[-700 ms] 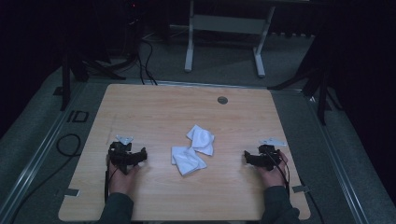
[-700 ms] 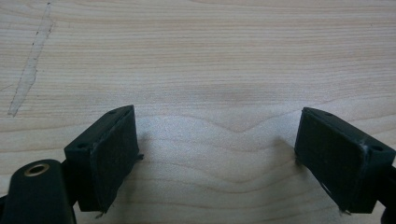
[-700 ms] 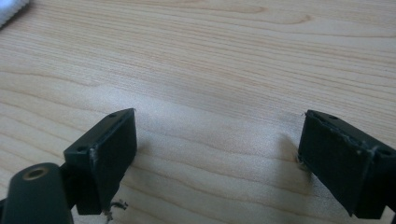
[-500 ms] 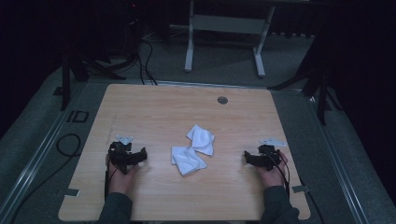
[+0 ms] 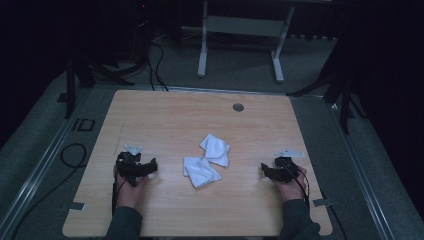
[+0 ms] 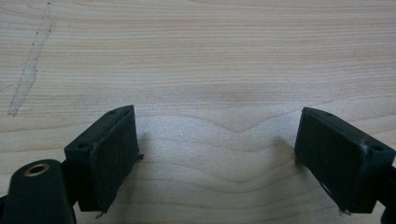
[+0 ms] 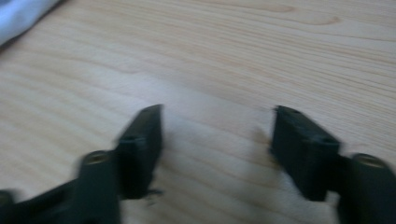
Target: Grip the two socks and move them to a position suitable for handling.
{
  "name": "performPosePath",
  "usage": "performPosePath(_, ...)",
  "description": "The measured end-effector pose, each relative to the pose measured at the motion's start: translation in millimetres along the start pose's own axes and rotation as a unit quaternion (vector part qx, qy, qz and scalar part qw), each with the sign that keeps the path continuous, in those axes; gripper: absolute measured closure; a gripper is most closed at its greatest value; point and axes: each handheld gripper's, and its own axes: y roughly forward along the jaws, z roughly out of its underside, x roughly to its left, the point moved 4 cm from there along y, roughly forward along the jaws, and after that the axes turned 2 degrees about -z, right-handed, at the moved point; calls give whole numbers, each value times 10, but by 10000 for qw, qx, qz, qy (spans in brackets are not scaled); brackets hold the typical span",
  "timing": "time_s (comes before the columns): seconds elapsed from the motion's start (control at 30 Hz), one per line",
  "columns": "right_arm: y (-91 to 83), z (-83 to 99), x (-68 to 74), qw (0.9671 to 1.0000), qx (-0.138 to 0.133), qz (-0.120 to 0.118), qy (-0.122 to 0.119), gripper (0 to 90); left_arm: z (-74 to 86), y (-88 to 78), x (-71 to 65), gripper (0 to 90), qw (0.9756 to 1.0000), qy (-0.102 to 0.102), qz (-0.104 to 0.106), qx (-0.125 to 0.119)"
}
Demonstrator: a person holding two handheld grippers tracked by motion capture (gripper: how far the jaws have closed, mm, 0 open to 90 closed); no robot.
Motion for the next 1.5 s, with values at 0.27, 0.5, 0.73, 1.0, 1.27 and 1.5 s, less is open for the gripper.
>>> performPosePath(0.27,-78,-30,211,9987,82,-344,-380,699,0,0,0,133,10000,0,0,1)
performPosePath(0.5,-201,-123,568,9927,-7,-733,-959,897,0,-2,-10,133,10000,5,8,8)
performPosePath(0.73,-176,-174,880,9857,-22,-1024,-1341,899,0,-2,-11,133,10000,1,8,9)
performPosePath(1.0,-51,-238,1298,9750,28,-1320,-1790,898,0,-2,-11,132,10000,0,8,6)
performPosePath(1.27,52,-462,1590,9687,-90,-1442,-2016,896,0,-2,-10,132,10000,1,8,10)
performPosePath(1.5,125,-607,1801,9623,-43,-1681,-2137,827,0,-2,-10,133,10000,-1,8,5)
